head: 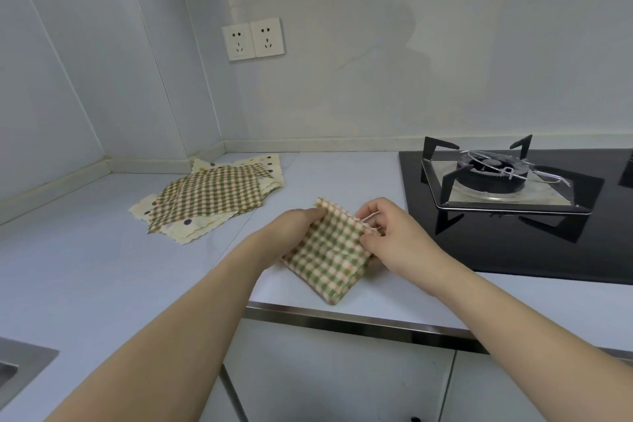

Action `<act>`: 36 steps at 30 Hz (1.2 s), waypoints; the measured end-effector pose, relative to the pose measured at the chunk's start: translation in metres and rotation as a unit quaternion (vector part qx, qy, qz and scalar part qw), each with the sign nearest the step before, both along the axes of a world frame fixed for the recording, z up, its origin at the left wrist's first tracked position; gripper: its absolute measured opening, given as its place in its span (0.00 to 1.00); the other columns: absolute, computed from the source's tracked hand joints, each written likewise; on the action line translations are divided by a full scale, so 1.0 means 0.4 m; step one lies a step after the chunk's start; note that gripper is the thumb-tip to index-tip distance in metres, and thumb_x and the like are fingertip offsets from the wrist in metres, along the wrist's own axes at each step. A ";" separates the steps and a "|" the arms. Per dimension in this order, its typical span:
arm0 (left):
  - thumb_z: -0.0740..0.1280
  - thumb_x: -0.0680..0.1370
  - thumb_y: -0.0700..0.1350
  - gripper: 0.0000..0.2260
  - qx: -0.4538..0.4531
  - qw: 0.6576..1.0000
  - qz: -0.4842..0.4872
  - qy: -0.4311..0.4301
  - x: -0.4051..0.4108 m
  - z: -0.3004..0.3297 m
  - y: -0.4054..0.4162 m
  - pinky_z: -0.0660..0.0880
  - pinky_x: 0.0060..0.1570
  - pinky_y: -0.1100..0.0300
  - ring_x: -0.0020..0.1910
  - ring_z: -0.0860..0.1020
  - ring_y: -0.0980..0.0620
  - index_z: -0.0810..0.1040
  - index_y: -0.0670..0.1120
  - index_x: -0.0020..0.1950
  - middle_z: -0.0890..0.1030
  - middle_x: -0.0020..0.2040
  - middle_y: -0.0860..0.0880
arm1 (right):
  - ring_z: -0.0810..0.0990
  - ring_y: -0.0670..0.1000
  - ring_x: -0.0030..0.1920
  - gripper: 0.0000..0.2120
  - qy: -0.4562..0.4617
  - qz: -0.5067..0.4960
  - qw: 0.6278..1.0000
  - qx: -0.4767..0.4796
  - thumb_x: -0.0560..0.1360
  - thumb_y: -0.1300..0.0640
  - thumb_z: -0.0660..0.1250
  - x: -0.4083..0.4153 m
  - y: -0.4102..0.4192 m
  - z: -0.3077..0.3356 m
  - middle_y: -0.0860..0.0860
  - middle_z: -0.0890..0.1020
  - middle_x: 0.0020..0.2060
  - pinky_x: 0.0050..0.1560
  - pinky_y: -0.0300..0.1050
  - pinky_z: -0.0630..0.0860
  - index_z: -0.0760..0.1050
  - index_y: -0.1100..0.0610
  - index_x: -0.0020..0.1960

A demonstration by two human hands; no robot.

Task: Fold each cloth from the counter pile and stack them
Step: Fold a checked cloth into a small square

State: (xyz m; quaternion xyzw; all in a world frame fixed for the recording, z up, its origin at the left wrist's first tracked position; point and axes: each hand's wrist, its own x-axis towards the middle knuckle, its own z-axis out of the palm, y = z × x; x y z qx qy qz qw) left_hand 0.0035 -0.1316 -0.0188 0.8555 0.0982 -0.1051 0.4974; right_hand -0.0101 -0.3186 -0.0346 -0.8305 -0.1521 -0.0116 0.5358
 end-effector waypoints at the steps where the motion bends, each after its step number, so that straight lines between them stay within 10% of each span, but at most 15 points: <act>1: 0.60 0.80 0.59 0.15 -0.027 1.000 0.004 -0.006 -0.001 0.003 -0.007 0.70 0.51 0.57 0.48 0.78 0.54 0.78 0.50 0.52 0.81 0.51 0.52 | 0.78 0.50 0.41 0.16 -0.009 -0.003 1.000 0.013 0.72 0.67 0.61 0.001 0.001 0.005 0.50 0.80 0.44 0.40 0.46 0.75 0.71 0.47 0.49; 12: 0.63 0.80 0.55 0.12 -0.198 0.963 0.058 -0.175 -0.144 0.062 -0.073 0.78 0.53 0.52 0.51 0.82 0.50 0.79 0.48 0.54 0.84 0.50 0.50 | 0.78 0.50 0.44 0.16 0.121 -0.090 0.917 0.369 0.75 0.67 0.63 -0.088 -0.017 0.125 0.52 0.78 0.47 0.41 0.44 0.73 0.69 0.54 0.60; 14: 0.62 0.81 0.55 0.10 -0.192 0.952 0.065 -0.231 -0.183 0.086 -0.092 0.78 0.49 0.56 0.48 0.81 0.51 0.78 0.50 0.48 0.83 0.46 0.53 | 0.78 0.50 0.41 0.06 0.170 -0.089 0.918 0.347 0.77 0.54 0.64 -0.122 -0.021 0.145 0.51 0.80 0.42 0.42 0.46 0.73 0.74 0.54 0.53; 18: 0.60 0.80 0.57 0.17 -0.112 0.933 0.066 -0.335 -0.234 0.108 -0.109 0.74 0.44 0.55 0.40 0.76 0.53 0.74 0.43 0.46 0.76 0.39 0.51 | 0.79 0.52 0.50 0.21 0.188 -0.089 0.950 0.232 0.78 0.37 0.56 -0.176 -0.010 0.133 0.50 0.81 0.48 0.50 0.48 0.74 0.75 0.54 0.54; 26: 0.56 0.83 0.54 0.14 0.039 0.903 0.133 -0.406 -0.252 0.082 -0.125 0.62 0.26 0.63 0.26 0.65 0.59 0.65 0.48 0.41 0.68 0.30 0.54 | 0.73 0.49 0.39 0.18 -0.053 -0.204 0.972 0.106 0.83 0.48 0.47 -0.177 0.030 0.117 0.49 0.74 0.39 0.38 0.47 0.70 0.68 0.58 0.47; 36: 0.56 0.83 0.53 0.13 0.045 0.936 0.165 -0.307 0.076 -0.037 -0.041 0.64 0.29 0.62 0.28 0.69 0.62 0.65 0.51 0.40 0.70 0.33 0.55 | 0.68 0.45 0.32 0.17 0.001 -0.170 0.983 0.063 0.83 0.49 0.51 0.156 0.115 -0.003 0.48 0.71 0.33 0.30 0.39 0.62 0.64 0.55 0.38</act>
